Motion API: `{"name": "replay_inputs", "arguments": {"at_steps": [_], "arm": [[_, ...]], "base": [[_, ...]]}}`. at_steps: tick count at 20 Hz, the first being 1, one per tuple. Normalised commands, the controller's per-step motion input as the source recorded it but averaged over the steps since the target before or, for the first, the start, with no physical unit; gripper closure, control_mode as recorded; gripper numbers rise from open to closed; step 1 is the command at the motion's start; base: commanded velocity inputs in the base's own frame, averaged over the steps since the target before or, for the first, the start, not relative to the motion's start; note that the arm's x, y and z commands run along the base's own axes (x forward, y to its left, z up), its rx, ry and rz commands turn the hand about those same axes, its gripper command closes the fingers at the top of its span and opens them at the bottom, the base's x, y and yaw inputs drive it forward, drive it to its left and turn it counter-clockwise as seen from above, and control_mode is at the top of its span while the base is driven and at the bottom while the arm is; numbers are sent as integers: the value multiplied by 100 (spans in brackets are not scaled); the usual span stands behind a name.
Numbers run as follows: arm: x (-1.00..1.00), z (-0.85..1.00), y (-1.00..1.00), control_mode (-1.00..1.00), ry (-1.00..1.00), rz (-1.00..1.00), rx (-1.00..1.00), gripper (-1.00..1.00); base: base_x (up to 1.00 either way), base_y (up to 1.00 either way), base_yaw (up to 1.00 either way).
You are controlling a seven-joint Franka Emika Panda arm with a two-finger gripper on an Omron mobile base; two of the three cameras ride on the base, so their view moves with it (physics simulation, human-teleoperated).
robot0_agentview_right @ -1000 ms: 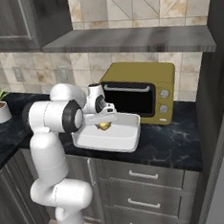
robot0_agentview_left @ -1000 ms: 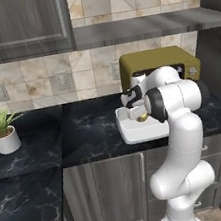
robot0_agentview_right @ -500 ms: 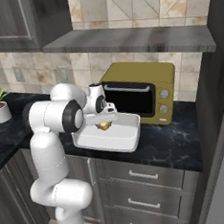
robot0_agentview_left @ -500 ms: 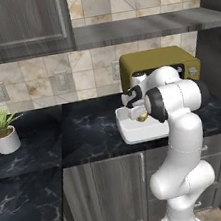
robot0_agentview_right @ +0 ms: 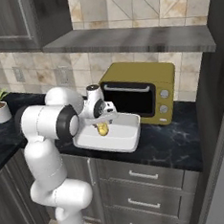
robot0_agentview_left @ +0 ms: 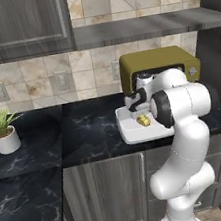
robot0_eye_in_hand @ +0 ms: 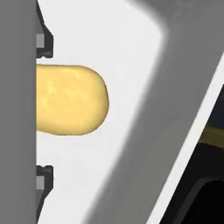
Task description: Take the potato and bell pepper out of the freezer and place them in the tupperware container on the counter. Then put the tupperware containing the vegetables back in the freezer.
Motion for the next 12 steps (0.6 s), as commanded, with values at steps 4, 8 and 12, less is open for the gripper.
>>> {"name": "replay_inputs", "arguments": {"at_steps": [4,8,12], "arm": [[-78,42,0,-100,-26,6,3,-100],[-67,62,0,-100,-16,4,4,-100],[-45,96,0,-100,-10,0,10,-100]], "base": [[0,0,0],[0,0,0],[0,0,0]]}}
